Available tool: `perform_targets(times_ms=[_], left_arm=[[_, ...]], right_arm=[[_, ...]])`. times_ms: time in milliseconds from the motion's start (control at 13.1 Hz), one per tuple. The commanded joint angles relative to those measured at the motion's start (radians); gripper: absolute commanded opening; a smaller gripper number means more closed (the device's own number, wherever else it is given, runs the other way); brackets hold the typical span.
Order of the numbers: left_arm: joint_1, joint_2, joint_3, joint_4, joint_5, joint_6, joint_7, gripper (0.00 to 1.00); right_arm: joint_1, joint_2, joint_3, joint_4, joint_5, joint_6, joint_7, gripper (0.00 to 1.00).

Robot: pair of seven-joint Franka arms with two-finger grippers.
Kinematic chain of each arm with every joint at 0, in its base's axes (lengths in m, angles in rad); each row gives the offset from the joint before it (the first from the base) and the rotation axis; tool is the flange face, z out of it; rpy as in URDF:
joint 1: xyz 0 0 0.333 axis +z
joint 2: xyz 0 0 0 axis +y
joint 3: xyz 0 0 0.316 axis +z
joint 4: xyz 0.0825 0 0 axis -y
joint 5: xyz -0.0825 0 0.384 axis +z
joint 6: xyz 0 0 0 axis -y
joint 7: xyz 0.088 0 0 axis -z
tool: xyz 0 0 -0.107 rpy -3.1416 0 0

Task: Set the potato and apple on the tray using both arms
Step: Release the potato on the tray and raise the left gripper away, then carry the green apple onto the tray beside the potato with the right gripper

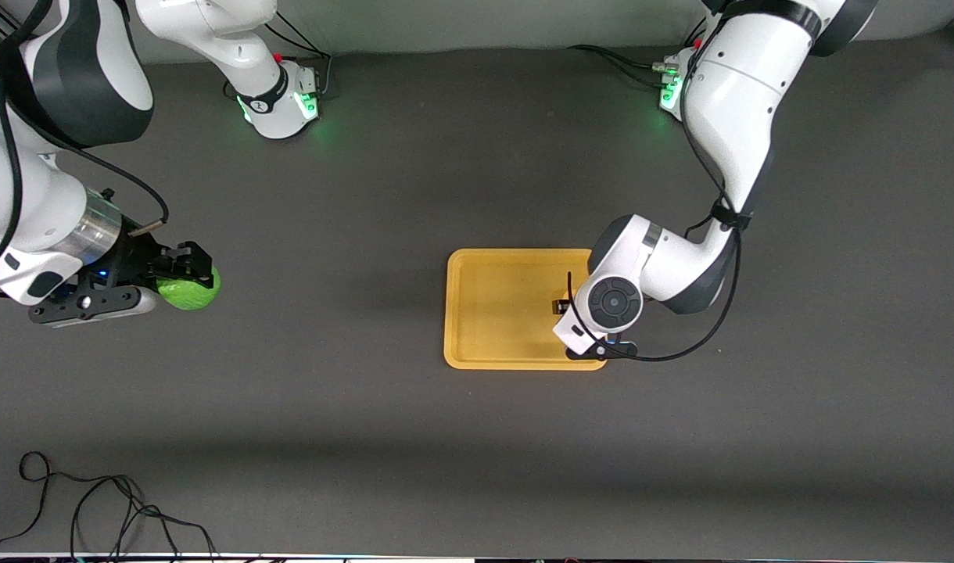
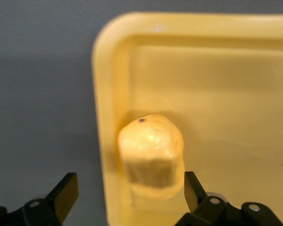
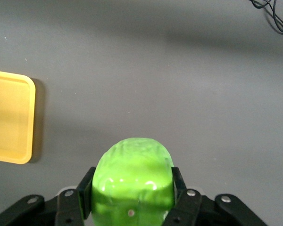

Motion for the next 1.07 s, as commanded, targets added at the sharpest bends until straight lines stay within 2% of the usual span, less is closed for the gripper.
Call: perform_targets(times_ms=[0,153,382,611,687,840,992], left_arm=[[0.018,-0.097,0.009,-0.007,0.014,-0.051,-0.011,1.00],[0.088,-0.184,0.006,-0.006,0.012,-0.112,0.016,1.00],[0.191,-0.315,0.012,-0.007,0.014,-0.207,0.156,1.00],[0.316,-0.388,0.010,-0.020,0.014,-0.166,0.468,1.00],[0.356,-0.419,0.009,-0.030,0.014,-0.175,0.511,1.00],[0.398,-0.526,0.012,-0.133,0.014,-0.126,0.582,1.00],[0.479,-0.686,0.012,-0.362,0.016,0.075,0.680,1.00]], right_arm=[[0.053,0.043,-0.004,0.062,0.008,-0.025,0.055,0.53],[0.098,0.083,-0.004,0.117,0.007,-0.025,0.167,0.53],[0.199,0.179,-0.004,0.223,0.005,-0.025,0.309,0.53],[0.340,0.323,-0.005,0.371,0.004,-0.022,0.539,0.53],[0.388,0.375,-0.005,0.430,0.004,-0.022,0.620,0.53],[0.496,0.461,-0.008,0.511,0.002,-0.013,0.804,0.53],[0.579,0.559,-0.007,0.609,0.002,0.010,0.934,0.53]])
